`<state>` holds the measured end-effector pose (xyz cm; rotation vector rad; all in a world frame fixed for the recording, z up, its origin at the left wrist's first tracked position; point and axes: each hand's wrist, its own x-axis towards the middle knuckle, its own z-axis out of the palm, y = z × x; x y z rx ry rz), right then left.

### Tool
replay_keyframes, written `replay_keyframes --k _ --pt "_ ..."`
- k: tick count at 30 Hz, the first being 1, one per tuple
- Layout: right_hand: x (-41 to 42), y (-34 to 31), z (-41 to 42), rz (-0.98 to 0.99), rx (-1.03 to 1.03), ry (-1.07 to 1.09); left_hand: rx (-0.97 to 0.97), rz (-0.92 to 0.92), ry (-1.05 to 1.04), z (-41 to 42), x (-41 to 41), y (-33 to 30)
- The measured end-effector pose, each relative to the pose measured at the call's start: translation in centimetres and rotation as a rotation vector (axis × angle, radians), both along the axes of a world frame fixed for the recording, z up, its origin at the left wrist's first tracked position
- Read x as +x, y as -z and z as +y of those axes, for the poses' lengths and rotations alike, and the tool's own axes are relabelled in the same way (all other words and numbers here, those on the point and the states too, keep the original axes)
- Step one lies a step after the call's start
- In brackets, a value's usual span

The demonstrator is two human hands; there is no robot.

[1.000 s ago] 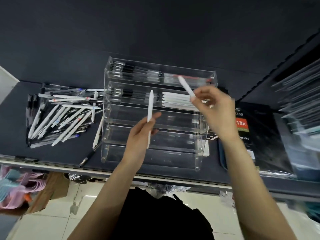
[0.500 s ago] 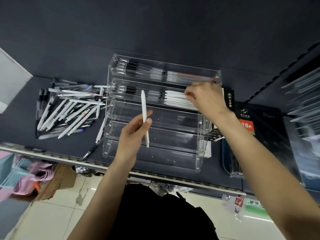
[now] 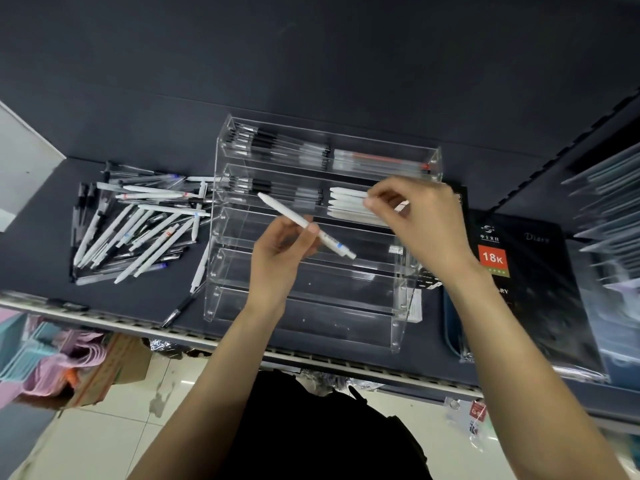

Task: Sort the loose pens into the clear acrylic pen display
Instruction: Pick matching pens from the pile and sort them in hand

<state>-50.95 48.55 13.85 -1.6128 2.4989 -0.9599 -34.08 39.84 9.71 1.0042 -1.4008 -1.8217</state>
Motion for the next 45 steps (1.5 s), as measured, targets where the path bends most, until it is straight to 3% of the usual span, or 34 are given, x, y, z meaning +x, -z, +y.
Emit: replay_keyframes --k 2,7,11,14,16,20,29,35,38,42,45 --pt "1.6 -0.6 0.5 -0.116 0.009 -0.070 -0.038 0.019 0.012 0.3 -1.3 -0.7" --pt "0.4 -0.5 1.1 -0.003 -0.019 -0.013 -0.109 0.045 0.038 0.5 -3.6 -1.7" --pt "-2.3 -0.2 1.4 0.239 0.113 0.094 -0.550 -0.242 -0.100 -3.1 -2.4 -0.4" --pt "-3.2 0.9 0.8 0.284 0.282 0.063 -0.898 -0.496 0.032 -5.1 -2.1 0.7" --pt "-3.4 1.3 0.2 0.306 0.360 0.035 -1.017 -0.598 0.126 -5.2 -2.6 0.9" --pt "-3.5 1.4 -0.7 0.357 0.458 0.036 -1.162 -0.672 0.133 -3.9 -3.5 1.5" --pt "-3.3 0.2 -1.3 0.395 0.597 0.036 -1.142 -0.677 0.156 -3.2 -4.2 2.0" --pt "-3.3 1.4 -1.2 0.447 0.536 0.087 -1.135 -0.672 0.189 -3.5 -4.1 2.5" --pt "-2.9 1.1 0.0 0.401 0.323 0.157 -1.141 -0.571 0.181 -3.9 -3.4 2.3" --pt "1.8 0.1 1.9 0.146 -0.156 0.231 -1.086 -0.368 -0.080 -4.3 0.1 0.6" --pt "7.5 0.8 1.5 -0.047 -0.295 0.180 -0.965 -0.214 -0.356 -4.5 5.1 0.1"
